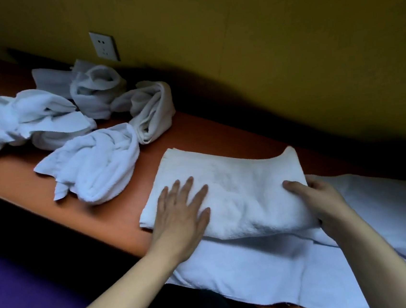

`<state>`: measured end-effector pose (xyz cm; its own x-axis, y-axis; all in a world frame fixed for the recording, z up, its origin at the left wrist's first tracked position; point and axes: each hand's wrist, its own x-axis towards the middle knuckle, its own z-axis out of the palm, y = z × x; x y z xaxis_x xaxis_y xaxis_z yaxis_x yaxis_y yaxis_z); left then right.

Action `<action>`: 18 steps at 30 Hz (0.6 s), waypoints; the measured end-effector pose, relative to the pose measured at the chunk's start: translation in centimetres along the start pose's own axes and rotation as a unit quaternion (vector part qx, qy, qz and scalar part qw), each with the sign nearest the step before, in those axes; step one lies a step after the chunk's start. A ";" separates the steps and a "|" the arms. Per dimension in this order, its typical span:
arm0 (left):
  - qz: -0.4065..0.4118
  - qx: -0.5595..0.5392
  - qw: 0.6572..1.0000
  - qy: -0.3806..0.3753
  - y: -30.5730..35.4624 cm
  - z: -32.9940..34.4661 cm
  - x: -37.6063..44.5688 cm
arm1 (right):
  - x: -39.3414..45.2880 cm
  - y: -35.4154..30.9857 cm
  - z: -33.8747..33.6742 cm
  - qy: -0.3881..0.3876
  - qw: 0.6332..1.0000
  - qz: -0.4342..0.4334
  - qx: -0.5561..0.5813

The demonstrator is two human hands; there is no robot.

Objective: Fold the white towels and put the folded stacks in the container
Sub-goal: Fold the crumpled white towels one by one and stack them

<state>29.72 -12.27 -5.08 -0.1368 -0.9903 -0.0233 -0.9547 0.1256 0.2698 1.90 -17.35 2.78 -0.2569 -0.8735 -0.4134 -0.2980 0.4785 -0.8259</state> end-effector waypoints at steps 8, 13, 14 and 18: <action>-0.118 -0.123 0.985 0.017 -6.0 0.1 -4.6 | -2.8 -8.2 7.1 -0.105 0.991 -0.077 0.034; -0.148 -0.247 0.956 0.053 -6.5 -0.8 -3.6 | -2.8 -9.9 15.3 -0.094 0.990 -0.100 -0.013; -0.159 -0.273 0.947 0.054 -6.8 -1.1 -3.4 | -2.7 -9.8 16.8 -0.089 0.989 -0.110 -0.039; -0.214 -0.411 0.884 0.055 -7.8 -1.8 -3.0 | -2.6 -8.8 21.2 -0.100 0.973 -0.120 -0.170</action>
<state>38.09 -10.38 -5.36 0.2615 -0.9419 -0.2108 -0.3916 -0.3031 0.8688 24.67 -21.15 3.02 0.0312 -0.9474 -0.3186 -0.6228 0.2309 -0.7476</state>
